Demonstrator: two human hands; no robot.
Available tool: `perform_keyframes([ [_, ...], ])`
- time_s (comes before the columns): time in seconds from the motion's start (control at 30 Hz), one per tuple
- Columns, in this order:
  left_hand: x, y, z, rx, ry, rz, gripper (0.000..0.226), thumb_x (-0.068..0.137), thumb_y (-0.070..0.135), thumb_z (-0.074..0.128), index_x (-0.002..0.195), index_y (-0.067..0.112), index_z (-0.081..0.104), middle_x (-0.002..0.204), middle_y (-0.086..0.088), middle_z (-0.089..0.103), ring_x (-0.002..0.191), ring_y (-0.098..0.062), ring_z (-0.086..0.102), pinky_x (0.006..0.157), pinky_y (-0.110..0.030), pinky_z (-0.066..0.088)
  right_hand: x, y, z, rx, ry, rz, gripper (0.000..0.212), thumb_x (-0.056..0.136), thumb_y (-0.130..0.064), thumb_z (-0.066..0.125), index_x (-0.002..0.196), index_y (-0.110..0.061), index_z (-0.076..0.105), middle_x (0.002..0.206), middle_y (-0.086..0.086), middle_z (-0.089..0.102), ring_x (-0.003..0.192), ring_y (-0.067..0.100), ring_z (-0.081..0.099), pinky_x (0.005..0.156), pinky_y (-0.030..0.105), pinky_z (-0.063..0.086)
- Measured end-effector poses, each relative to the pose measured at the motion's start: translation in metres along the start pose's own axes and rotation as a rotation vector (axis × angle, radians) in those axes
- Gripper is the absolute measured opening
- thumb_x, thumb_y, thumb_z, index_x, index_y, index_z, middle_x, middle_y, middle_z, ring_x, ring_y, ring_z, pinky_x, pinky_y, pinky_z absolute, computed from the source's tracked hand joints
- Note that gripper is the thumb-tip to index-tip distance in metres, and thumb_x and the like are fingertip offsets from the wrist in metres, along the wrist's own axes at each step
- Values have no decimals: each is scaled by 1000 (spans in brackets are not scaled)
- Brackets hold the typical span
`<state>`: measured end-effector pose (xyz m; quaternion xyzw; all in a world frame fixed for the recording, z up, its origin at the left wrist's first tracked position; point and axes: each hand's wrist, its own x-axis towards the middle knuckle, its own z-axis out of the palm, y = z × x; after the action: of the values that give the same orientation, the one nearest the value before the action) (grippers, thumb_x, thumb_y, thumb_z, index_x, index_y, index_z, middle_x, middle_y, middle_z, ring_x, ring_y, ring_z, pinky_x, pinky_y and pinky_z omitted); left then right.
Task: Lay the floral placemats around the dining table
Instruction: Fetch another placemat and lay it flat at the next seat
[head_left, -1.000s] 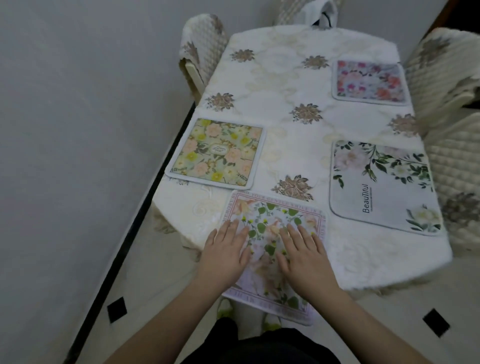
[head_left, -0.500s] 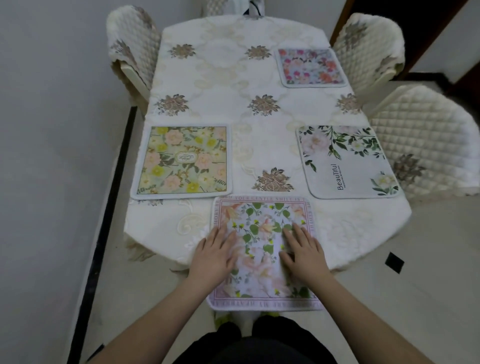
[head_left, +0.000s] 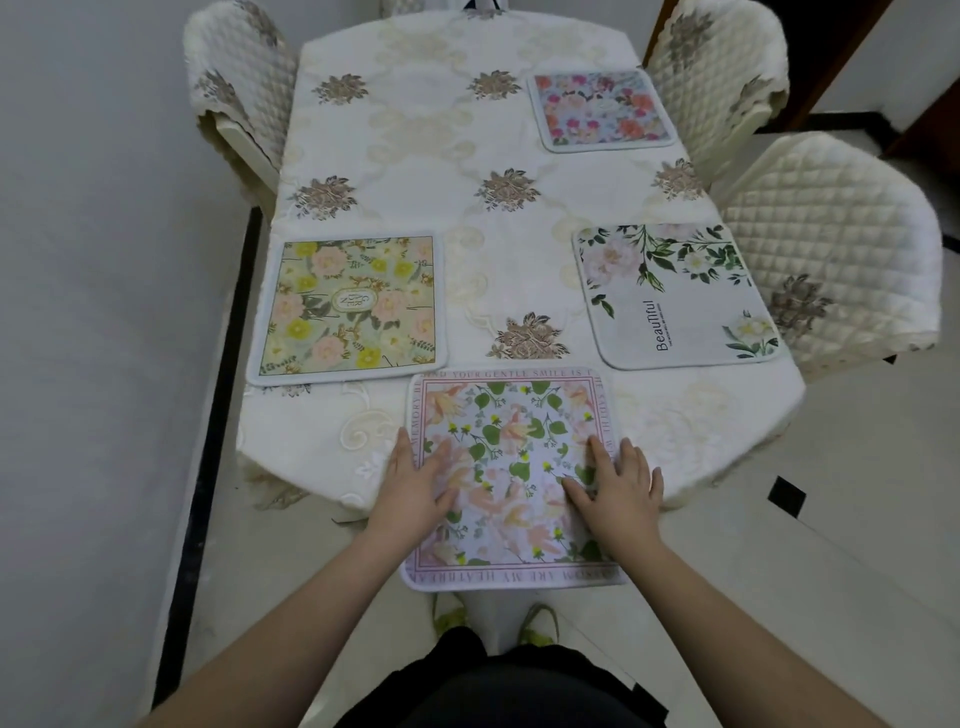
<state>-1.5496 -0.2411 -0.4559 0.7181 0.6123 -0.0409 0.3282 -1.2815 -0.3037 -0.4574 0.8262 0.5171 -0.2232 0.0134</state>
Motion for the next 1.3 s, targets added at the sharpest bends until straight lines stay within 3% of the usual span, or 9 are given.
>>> perform_keyframes([
  [0.2,-7,11,-5,-120,108,-36,56,97,34,58,150,27,41,167,-8,-4,152,-26,12,117,-37,27,0,16,-7,55,8,-64,78,94,-60,44,156,-27,10,164,4,11,151,25,5,121,46,0],
  [0.43,-18,26,-10,-335,224,-55,49,97,23,60,145,27,49,167,1,7,151,-18,17,115,-35,27,2,31,-18,184,26,-121,75,95,-52,49,156,-18,19,159,2,28,149,23,16,121,42,7],
  [0.53,-21,29,-10,-377,234,-56,49,97,21,60,144,26,49,166,1,9,151,-17,18,115,-33,25,2,31,-21,298,17,-112,73,91,-55,49,152,-19,29,152,0,41,142,25,32,119,45,21],
  [0.6,-23,29,-11,-407,229,-71,50,96,20,61,145,25,48,166,0,11,151,-17,18,115,-34,25,-2,30,-25,415,22,-118,70,89,-55,49,148,-21,34,143,-3,49,132,22,46,110,45,38],
  [0.73,-27,27,-8,-448,237,-107,65,94,19,65,152,21,35,164,-2,21,149,-19,22,118,-36,23,-9,29,-33,663,2,-31,69,95,-36,60,153,-18,27,149,-2,42,132,21,47,107,42,42],
  [0.87,-34,25,-4,-643,229,-180,81,93,14,66,157,23,17,156,4,37,134,-22,49,107,-45,44,-10,36,-35,765,-66,81,72,97,-32,58,156,-21,18,145,4,48,121,26,57,91,36,48],
  [0.97,-42,28,0,-710,216,-208,77,92,12,67,155,25,24,149,8,45,128,-21,55,106,-46,47,-10,44,-33,742,-118,57,69,97,-33,57,155,-27,19,137,1,58,110,23,64,87,37,54],
  [1.1,-49,26,7,-659,220,-194,82,81,31,74,150,40,30,137,9,55,121,-17,59,104,-45,48,-10,50,-34,729,-163,17,74,94,-26,59,154,-31,16,122,-5,64,93,15,67,73,35,57],
  [1.3,-64,35,11,-813,212,-251,76,91,10,69,152,29,29,114,3,69,100,-19,70,79,-33,58,-19,59,-45,775,-212,-28,74,93,-20,64,152,-32,21,98,-21,58,86,8,67,64,26,54],
])
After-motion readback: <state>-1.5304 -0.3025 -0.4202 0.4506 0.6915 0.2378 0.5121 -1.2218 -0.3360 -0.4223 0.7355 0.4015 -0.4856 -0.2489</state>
